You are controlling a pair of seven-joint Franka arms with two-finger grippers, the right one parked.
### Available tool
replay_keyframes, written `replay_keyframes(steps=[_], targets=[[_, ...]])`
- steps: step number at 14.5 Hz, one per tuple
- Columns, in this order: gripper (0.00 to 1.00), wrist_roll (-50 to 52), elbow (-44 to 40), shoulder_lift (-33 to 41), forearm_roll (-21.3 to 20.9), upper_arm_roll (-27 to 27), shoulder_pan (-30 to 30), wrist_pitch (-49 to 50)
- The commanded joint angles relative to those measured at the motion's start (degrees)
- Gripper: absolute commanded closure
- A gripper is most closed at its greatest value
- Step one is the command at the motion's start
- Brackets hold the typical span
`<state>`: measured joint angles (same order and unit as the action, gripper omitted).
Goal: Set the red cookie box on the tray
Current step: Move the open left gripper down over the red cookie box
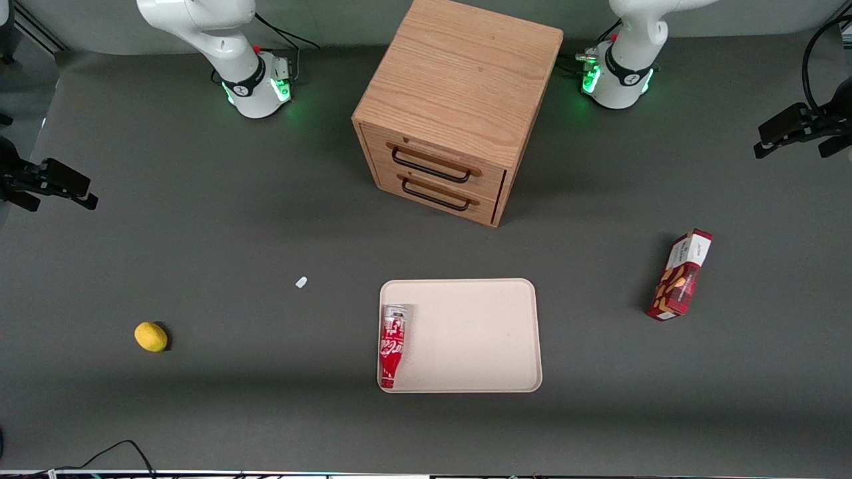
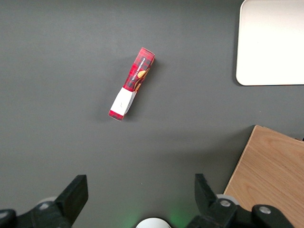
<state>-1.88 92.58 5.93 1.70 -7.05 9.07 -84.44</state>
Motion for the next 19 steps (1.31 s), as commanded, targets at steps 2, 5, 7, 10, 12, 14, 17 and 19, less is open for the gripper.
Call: replay_keyframes(steps=[2,5,7,10,12,14,17,19], targets=[[0.00,0.03,-0.55,-0.12,-0.56,-0.69,0.60,0.16],[0.00,0.30,-0.12,-0.83,-0.64,-0.69,0.51,-2.65],[0.00,-0.49,2.07,-1.27,-0.73,-0.69,0.60,-3.35],[0.00,-3.03,3.92,-3.98,-2.56,-0.69,0.60,-5.63],[0.00,-7.94,5.76,-6.97,-5.90,-0.69,0.51,-10.19],[0.00,-13.30,10.32,-8.91,-7.58,-0.60,0.60,-17.82],[0.00,-14.12,15.43,-11.54,-7.85,-0.42,0.60,-25.75],[0.00,-14.12,16.75,-14.61,-7.85,-0.25,0.60,-30.23]])
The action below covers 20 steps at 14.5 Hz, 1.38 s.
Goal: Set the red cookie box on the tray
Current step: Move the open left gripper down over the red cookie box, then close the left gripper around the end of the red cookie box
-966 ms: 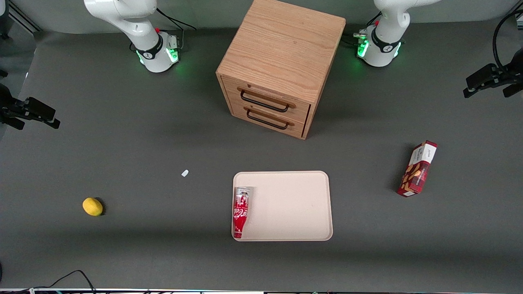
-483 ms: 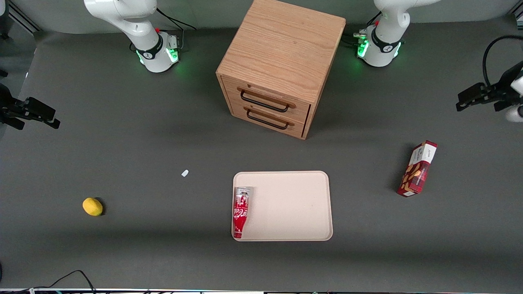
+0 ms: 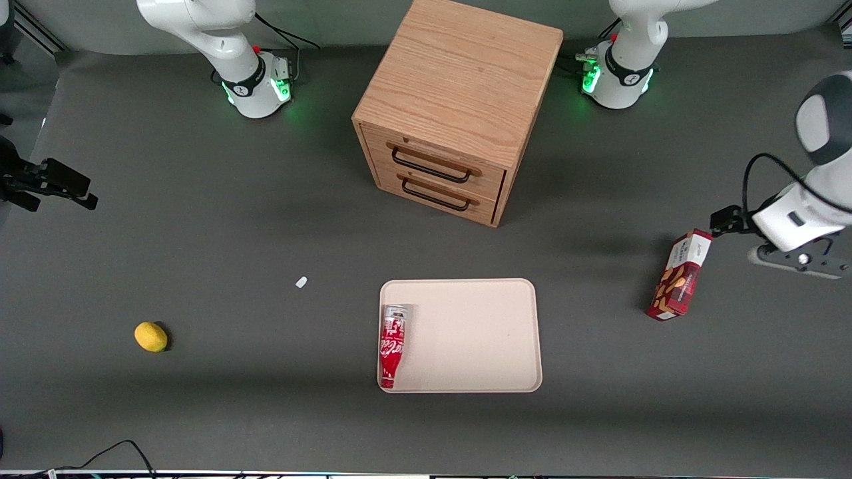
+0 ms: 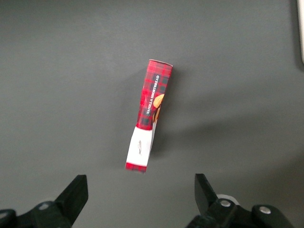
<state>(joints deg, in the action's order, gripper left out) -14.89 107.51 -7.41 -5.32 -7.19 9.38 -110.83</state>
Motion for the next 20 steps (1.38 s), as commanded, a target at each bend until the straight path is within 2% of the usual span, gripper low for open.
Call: replay_keyframes(steps=[1,4,7,14,15,18,20], targets=[[0.00,-1.10,2.43,-2.94,-0.84,-0.02,0.38,-6.30],[0.00,-1.10,4.19,-7.35,-2.05,0.15,0.29,-12.37],[0.00,-1.19,9.37,-9.81,-3.73,0.68,0.29,-21.68],[0.00,-3.21,11.23,-15.88,-3.74,2.17,-0.32,-30.31],[0.07,-3.21,11.23,-16.06,-3.74,2.35,-0.33,-30.32],[0.66,-3.30,11.23,-15.88,-3.74,2.44,-0.41,-29.36],[0.98,-2.78,11.14,-15.62,-3.74,2.44,-0.41,-28.92]])
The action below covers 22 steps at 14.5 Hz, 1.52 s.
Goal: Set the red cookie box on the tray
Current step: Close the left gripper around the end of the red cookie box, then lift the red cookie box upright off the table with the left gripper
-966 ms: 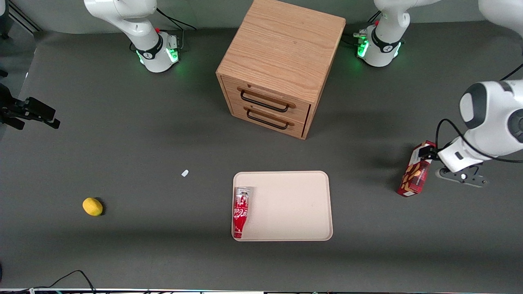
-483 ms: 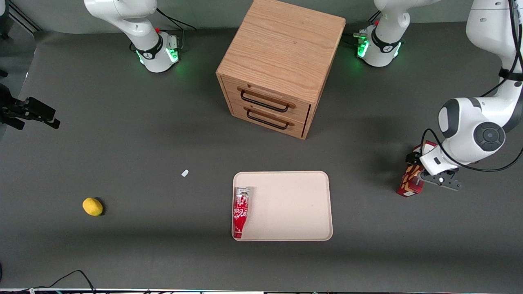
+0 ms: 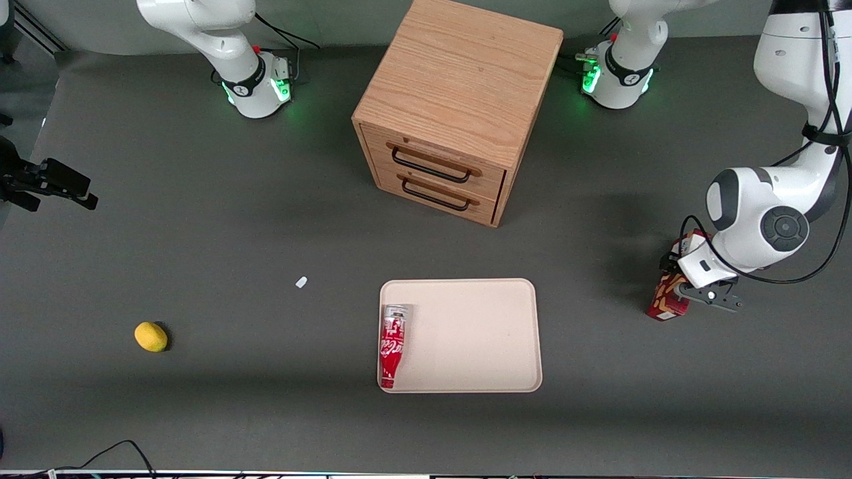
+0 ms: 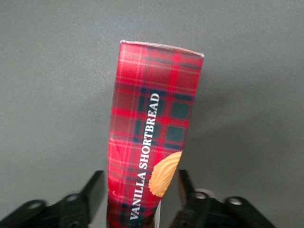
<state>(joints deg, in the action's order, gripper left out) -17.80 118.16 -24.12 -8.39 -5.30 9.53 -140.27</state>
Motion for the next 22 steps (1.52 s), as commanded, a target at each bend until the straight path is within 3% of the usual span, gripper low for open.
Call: replay_keyframes(steps=[1,7,10,16,19,22], targets=[[1.00,0.30,0.58,1.18,-0.67,0.56,-0.57,0.78],[1.00,0.22,-0.12,1.88,0.21,0.47,-0.48,1.75],[1.00,-0.13,-3.36,3.28,1.61,0.47,-0.57,7.88],[1.00,0.48,-18.71,7.24,6.01,-0.49,-1.62,29.05],[1.00,7.92,-31.29,6.45,7.32,-1.20,-3.81,41.62],[1.00,15.13,-38.94,5.14,9.79,-3.92,-5.48,47.79]])
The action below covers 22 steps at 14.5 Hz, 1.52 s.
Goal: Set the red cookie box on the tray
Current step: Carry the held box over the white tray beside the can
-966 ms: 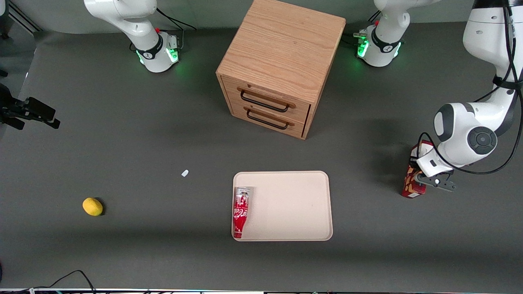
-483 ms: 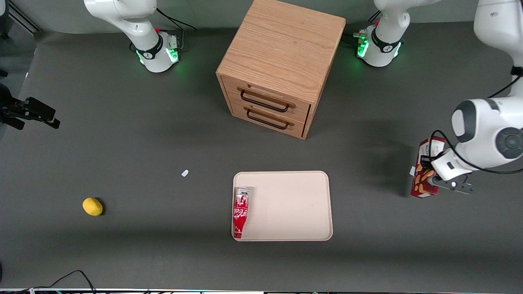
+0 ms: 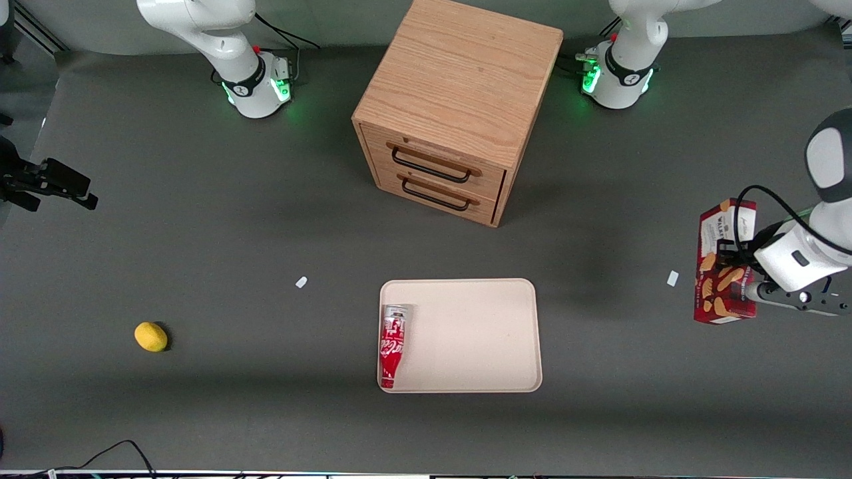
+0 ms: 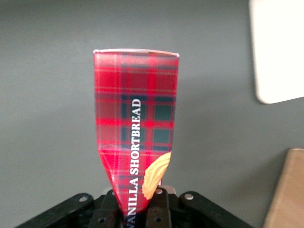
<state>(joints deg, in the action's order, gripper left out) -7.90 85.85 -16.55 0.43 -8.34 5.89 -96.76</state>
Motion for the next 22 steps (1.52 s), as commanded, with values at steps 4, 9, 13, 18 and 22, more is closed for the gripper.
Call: replay_keyframes(steps=[4,9,13,18,22], targets=[[1.00,18.50,-16.14,-7.95,1.16,-4.74,-5.97,6.32],[1.00,33.19,-20.46,-16.92,0.54,-6.60,-13.00,-3.76],[1.00,37.33,-19.85,-24.48,-5.42,-6.60,-18.02,-12.21],[1.00,38.75,-16.25,-30.29,-9.82,-6.51,-19.78,-23.37],[1.00,38.66,-16.15,-32.84,-10.36,-6.07,-19.96,-25.14]])
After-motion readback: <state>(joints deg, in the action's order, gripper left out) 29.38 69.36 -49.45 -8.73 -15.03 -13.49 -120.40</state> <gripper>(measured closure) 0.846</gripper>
